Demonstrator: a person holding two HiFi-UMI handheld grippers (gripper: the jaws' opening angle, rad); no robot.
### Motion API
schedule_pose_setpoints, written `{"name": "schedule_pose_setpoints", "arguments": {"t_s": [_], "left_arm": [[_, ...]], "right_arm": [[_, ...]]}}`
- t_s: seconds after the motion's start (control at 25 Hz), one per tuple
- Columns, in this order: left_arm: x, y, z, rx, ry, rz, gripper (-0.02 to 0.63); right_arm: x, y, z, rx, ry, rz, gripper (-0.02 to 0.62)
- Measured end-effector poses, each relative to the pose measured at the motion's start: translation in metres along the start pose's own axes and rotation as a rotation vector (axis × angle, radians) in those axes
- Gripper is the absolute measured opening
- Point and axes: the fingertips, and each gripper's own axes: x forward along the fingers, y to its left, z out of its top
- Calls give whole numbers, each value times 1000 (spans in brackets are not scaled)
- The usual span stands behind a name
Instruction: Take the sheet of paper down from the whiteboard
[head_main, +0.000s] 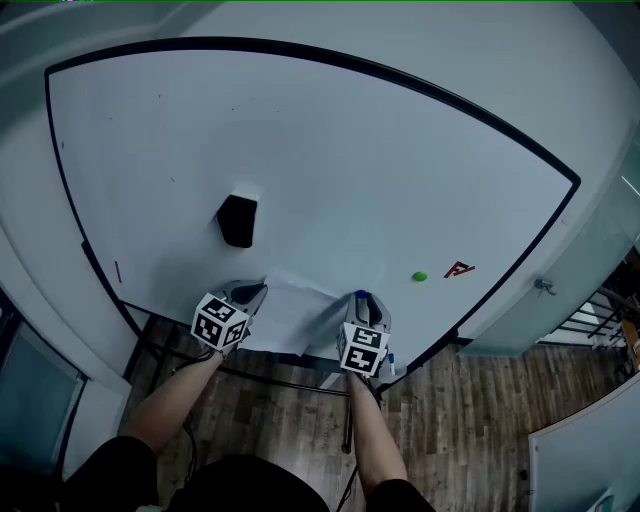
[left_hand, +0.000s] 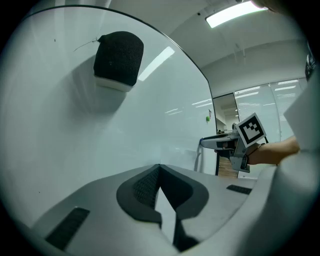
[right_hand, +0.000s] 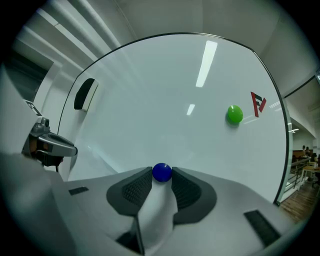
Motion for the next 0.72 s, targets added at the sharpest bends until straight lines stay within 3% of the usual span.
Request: {"name": "schedule_pose_setpoints", "arguments": {"t_s": [0.24,0.72], "left_arm": [[-7,-5,-2,4,2,-15,20],[-35,-26,-7,12,-21,-82,20]], "right_arm": [[-7,3,-5,34,12,22,172],[-54,25,-16,56,-8,50,170]]}}
